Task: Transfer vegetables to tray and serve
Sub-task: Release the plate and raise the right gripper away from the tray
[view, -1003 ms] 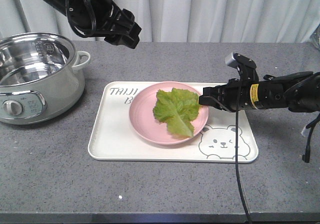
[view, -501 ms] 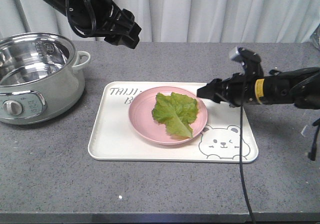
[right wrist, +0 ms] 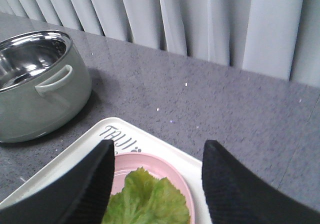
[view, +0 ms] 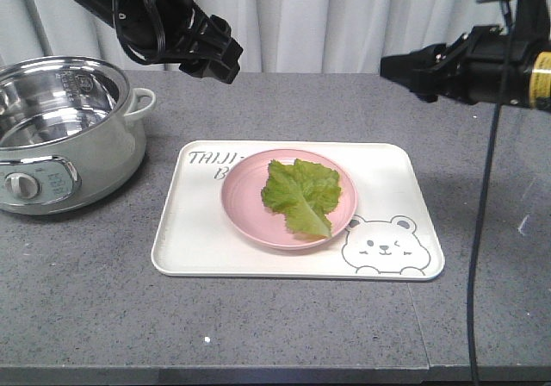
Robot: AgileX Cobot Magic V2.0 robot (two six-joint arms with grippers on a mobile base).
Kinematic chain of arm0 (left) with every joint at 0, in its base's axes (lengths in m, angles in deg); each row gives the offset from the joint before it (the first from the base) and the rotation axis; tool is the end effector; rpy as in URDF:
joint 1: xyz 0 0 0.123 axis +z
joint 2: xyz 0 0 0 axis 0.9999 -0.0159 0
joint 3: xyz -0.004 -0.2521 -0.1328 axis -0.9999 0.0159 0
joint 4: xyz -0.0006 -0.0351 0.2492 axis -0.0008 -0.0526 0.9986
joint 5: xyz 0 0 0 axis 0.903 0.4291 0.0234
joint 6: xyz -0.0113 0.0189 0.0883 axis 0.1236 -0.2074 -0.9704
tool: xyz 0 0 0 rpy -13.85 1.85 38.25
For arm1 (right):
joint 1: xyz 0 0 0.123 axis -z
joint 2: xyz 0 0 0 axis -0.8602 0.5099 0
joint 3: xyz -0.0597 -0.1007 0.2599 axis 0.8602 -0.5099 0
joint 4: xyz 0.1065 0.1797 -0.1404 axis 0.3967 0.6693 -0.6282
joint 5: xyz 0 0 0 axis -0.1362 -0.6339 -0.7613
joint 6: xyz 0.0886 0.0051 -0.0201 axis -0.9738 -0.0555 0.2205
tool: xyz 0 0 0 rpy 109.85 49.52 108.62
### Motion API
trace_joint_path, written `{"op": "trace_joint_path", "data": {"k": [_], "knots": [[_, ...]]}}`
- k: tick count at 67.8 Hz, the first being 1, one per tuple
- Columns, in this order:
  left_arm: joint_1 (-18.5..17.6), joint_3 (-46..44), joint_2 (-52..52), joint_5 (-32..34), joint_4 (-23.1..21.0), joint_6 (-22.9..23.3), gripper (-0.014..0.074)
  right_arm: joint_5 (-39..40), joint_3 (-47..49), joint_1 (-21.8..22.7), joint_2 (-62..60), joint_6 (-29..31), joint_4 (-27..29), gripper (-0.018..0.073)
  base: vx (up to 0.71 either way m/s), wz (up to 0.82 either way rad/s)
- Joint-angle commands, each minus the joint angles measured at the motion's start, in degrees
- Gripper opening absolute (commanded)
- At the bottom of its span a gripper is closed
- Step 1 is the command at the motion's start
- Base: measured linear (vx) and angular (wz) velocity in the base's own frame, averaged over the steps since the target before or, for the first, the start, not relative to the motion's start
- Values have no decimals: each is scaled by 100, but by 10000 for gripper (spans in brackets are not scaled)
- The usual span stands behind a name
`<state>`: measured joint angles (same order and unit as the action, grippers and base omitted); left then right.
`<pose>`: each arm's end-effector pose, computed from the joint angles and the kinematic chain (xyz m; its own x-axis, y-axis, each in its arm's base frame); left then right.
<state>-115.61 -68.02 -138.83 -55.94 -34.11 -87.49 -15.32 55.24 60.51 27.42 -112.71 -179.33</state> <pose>0.3383 -0.1819 0.4346 -0.6049 0.4632 -0.6477 0.6112 0.7915 -0.0046 0.3329 0.0512 0.3563 -0.3043 -0.0538 -0.9511 -0.6062 0.7811 0.1498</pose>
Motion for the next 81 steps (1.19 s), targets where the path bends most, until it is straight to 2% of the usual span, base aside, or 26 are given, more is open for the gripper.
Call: {"op": "trace_joint_path", "data": {"k": [1,15,21,35,59,71,81], "knots": [[-7,-153,262,95,-71,150,447,-238,164,36,-540,410,95,381,0,0],[-7,-153,262,95,-66,157,447,-1454,164,43,-1056,952,95,381,0,0],[-7,-153,262,95,-66,157,447,-1804,136,134,-1042,989,95,381,0,0],[-7,-153,262,95,-58,157,447,-2952,-509,299,-1065,1290,95,381,0,0],[-7,-153,262,95,-75,178,447,-2802,-788,299,-1326,1183,95,381,0,0],[-7,-153,262,95,-69,597,447,-2433,-788,299,-1353,940,95,381,0,0],[-7,-153,262,95,-69,605,447,-2395,-788,299,-1353,748,95,381,0,0]]}}
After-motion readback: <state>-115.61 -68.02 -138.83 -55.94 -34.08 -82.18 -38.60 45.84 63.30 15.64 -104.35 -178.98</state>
